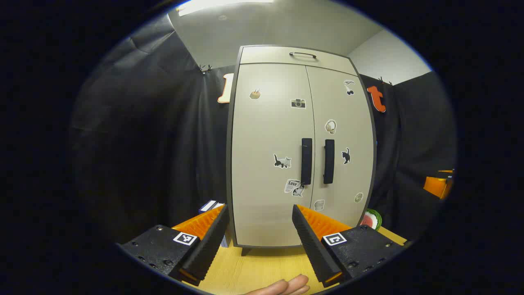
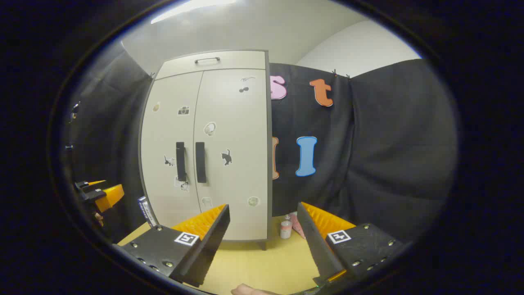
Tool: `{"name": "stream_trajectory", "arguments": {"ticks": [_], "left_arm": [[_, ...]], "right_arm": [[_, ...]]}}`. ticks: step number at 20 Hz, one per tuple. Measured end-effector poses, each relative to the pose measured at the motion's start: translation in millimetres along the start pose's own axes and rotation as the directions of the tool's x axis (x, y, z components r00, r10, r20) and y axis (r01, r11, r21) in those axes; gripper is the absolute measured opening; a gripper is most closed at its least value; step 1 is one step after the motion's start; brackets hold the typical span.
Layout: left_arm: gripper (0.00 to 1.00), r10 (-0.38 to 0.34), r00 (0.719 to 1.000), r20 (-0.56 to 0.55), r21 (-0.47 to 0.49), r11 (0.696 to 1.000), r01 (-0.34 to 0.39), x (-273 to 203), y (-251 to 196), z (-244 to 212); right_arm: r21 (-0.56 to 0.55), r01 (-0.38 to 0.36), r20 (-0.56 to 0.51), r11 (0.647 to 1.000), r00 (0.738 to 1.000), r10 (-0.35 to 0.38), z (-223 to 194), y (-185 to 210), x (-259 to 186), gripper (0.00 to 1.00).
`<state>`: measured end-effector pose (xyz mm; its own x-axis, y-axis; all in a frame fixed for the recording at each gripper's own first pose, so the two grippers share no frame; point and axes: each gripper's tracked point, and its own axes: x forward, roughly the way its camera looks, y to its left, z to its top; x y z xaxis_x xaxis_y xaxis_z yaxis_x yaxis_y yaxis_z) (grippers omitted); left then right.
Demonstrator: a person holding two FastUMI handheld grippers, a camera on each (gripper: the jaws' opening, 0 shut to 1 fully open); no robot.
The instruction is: Open the right door of the double-door shoe cabinet with the right hand, and open the left door with the left hand.
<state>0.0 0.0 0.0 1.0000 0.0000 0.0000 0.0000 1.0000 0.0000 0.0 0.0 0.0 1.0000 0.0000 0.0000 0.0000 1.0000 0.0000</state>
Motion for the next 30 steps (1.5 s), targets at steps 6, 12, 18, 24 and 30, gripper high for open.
{"name": "stream_trajectory", "arguments": {"ticks": [6,12,18,24,30], "left_arm": [[0.96,-0.001,1.0,0.008,0.01,1.0,0.001,7.9,2.0,3.1],[0.96,0.013,1.0,0.012,0.033,0.999,-0.013,22.4,7.5,11.5],[0.95,-0.011,1.0,-0.011,0.046,0.999,0.012,23.7,1.8,16.3],[0.92,0.007,1.0,0.013,0.036,0.999,-0.007,17.0,7.7,27.5],[0.95,0.012,1.0,0.01,0.055,0.998,-0.012,4.7,14.2,18.5]], "right_arm": [[0.003,-0.001,-0.006,1.0,1.0,0.001,-4.8,-0.4,8.2,0.99],[0.006,-0.038,-0.046,0.999,0.998,0.038,-12.5,10.5,21.1,0.98],[0.012,-0.056,-0.056,0.998,0.997,0.057,-5.1,11.5,38.0,0.96],[0.014,-0.057,-0.049,0.998,0.997,0.057,8.2,9.5,79.7,0.98],[0.07,-0.112,-0.03,0.991,0.993,0.114,22.6,29.5,147.6,0.97]]}}
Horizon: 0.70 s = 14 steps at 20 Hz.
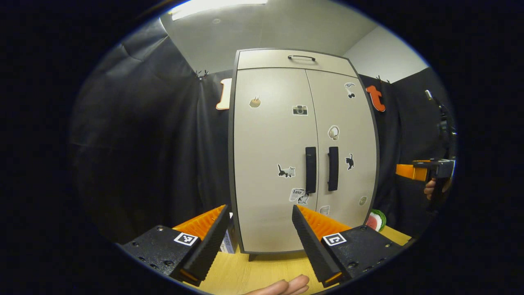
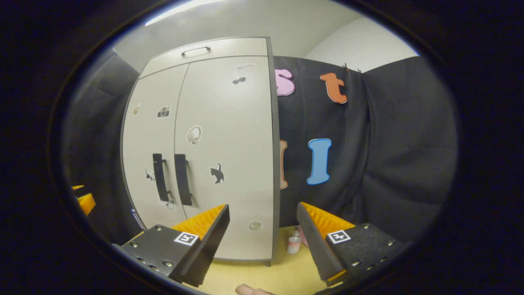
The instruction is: Open the right door of the double-door shoe cabinet with the right hand, and open the left door with the left hand.
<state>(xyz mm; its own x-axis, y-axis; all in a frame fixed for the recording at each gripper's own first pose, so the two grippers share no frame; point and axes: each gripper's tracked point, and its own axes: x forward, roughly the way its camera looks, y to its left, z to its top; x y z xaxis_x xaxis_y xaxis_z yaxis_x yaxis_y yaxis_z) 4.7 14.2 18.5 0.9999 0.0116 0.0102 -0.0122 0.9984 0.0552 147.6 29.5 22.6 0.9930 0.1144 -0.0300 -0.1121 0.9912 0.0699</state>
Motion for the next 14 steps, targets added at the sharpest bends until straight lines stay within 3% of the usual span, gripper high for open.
{"name": "stream_trajectory", "arguments": {"ticks": [4,8,14], "left_arm": [[0.95,-0.022,1.0,-0.011,-0.015,1.0,0.022,-3.3,0.2,-10.8],[0.95,0.012,0.999,0.039,0.021,1.0,-0.013,-5.2,12.2,-3.9],[0.95,-0.016,0.999,0.029,-0.023,1.0,0.016,-14.3,19.4,-13.6]], "right_arm": [[0.071,-0.047,-0.04,0.996,0.998,0.05,0.9,18.8,34.4,0.97],[0.015,-0.109,-0.01,0.994,0.994,0.109,7.8,61.5,61.5,0.98],[-0.04,-0.19,-0.019,0.981,0.982,0.19,-4.4,138.2,90.9,0.97]]}}
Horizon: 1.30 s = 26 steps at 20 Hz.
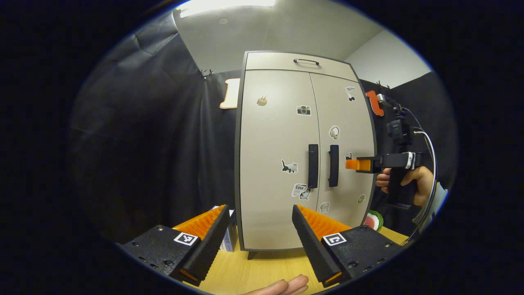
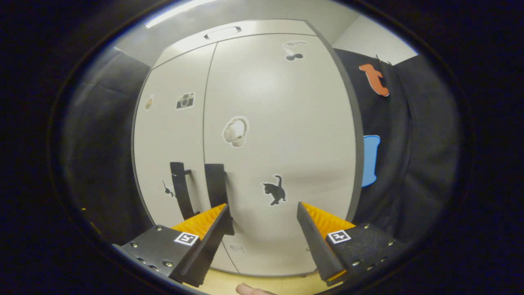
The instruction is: Open the right door of the double-door shoe cabinet with the right hand, and open the left door with the left hand.
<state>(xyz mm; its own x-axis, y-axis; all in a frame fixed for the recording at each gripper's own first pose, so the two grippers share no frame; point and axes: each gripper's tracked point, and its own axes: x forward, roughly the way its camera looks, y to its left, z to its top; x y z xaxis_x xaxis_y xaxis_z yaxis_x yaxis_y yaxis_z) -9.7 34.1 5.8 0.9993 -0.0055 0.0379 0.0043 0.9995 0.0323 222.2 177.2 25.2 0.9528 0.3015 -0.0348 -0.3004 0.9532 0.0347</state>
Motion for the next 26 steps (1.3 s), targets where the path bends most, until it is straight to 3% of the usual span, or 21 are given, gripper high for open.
{"name": "stream_trajectory", "arguments": {"ticks": [4,9,12,13,14,16,18,19,26], "left_arm": [[0.95,-0.006,1.0,-0.007,0.019,1.0,0.006,-4.9,7.5,-6.7],[0.95,-0.012,1.0,0.007,0.007,1.0,0.012,-13.0,16.1,-7.0],[0.95,-0.023,1.0,-0.001,-0.003,1.0,0.023,-16.2,18.1,-12.2],[0.92,-0.024,1.0,-0.002,-0.002,1.0,0.024,-17.4,19.4,-12.7],[0.95,-0.023,1.0,-0.003,0.0,1.0,0.023,-18.0,20.4,-13.7],[0.95,-0.021,1.0,-0.004,-0.002,1.0,0.021,-19.3,21.2,-15.9],[0.95,-0.023,1.0,-0.007,-0.006,1.0,0.023,-20.1,20.1,-17.5],[0.95,-0.015,1.0,-0.005,-0.01,1.0,0.015,-21.0,21.3,-17.4],[0.95,0.008,1.0,0.002,0.021,1.0,-0.008,-27.0,16.8,-13.4]], "right_arm": [[-0.044,-0.049,0.003,0.998,0.999,0.049,-7.7,41.3,13.7,0.97],[-0.079,0.011,-0.002,0.997,1.0,-0.012,-11.8,54.7,34.6,0.97],[-0.074,0.088,0.015,0.993,0.996,-0.087,-10.0,44.3,45.6,0.78],[-0.053,0.11,0.016,0.993,0.994,-0.109,-8.6,42.3,50.1,0.61],[-0.031,0.1,0.006,0.995,0.995,-0.1,-10.5,47.4,43.9,0.44],[-0.021,0.11,0.005,0.994,0.994,-0.11,-12.7,46.9,48.3,0.29],[-0.039,0.097,0.004,0.995,0.995,-0.097,-14.0,46.0,46.4,0.29],[-0.025,0.086,0.003,0.996,0.996,-0.086,-14.3,46.6,46.9,0.19],[-0.019,0.01,-0.001,1.0,1.0,-0.01,-13.8,47.3,34.5,0.19]]}}
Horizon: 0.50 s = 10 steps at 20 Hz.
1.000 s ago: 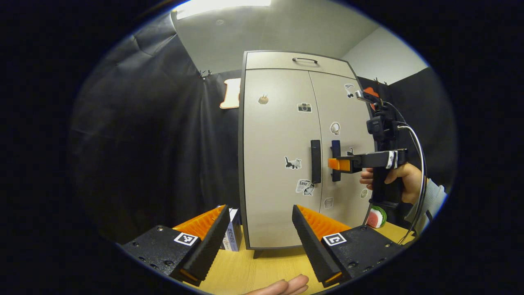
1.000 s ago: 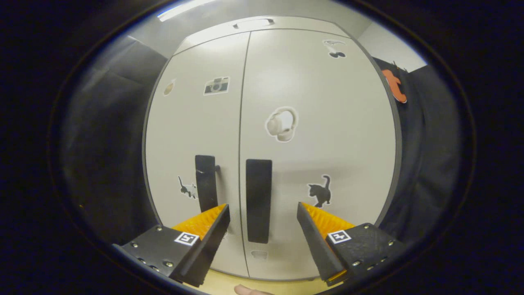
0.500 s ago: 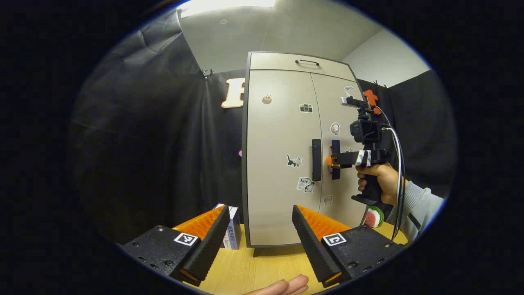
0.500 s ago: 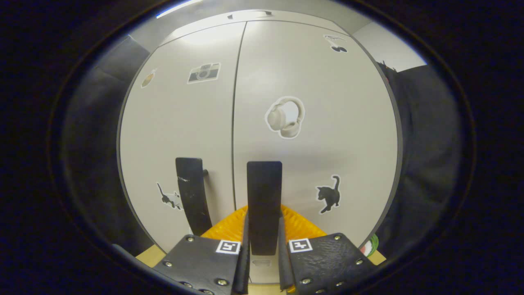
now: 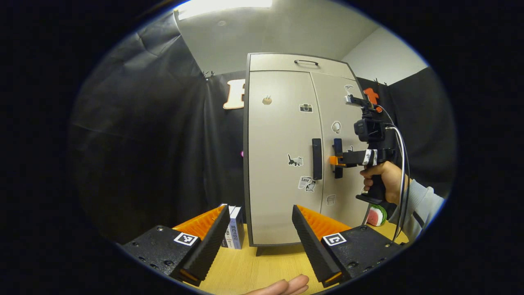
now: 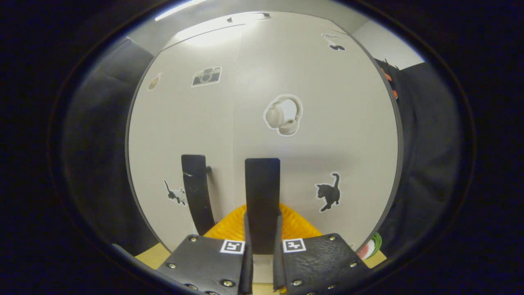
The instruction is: Open the right door of the double-door shoe cabinet with the right hand, and open the left door with the left hand.
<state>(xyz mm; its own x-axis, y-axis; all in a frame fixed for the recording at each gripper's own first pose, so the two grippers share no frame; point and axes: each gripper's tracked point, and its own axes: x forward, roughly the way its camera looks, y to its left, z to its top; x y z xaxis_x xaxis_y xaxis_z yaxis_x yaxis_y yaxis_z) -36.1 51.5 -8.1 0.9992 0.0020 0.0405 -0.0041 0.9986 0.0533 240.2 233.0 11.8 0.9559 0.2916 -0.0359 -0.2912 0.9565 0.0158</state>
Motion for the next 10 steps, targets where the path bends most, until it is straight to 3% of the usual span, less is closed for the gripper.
{"name": "stream_trajectory", "arguments": {"ticks": [10], "left_arm": [[0.95,-0.031,0.999,-0.017,0.001,1.0,0.031,-3.6,-46.7,-4.5]], "right_arm": [[0.016,-0.137,-0.039,0.991,0.99,0.137,2.0,-5.1,-37.5,0.19]]}}
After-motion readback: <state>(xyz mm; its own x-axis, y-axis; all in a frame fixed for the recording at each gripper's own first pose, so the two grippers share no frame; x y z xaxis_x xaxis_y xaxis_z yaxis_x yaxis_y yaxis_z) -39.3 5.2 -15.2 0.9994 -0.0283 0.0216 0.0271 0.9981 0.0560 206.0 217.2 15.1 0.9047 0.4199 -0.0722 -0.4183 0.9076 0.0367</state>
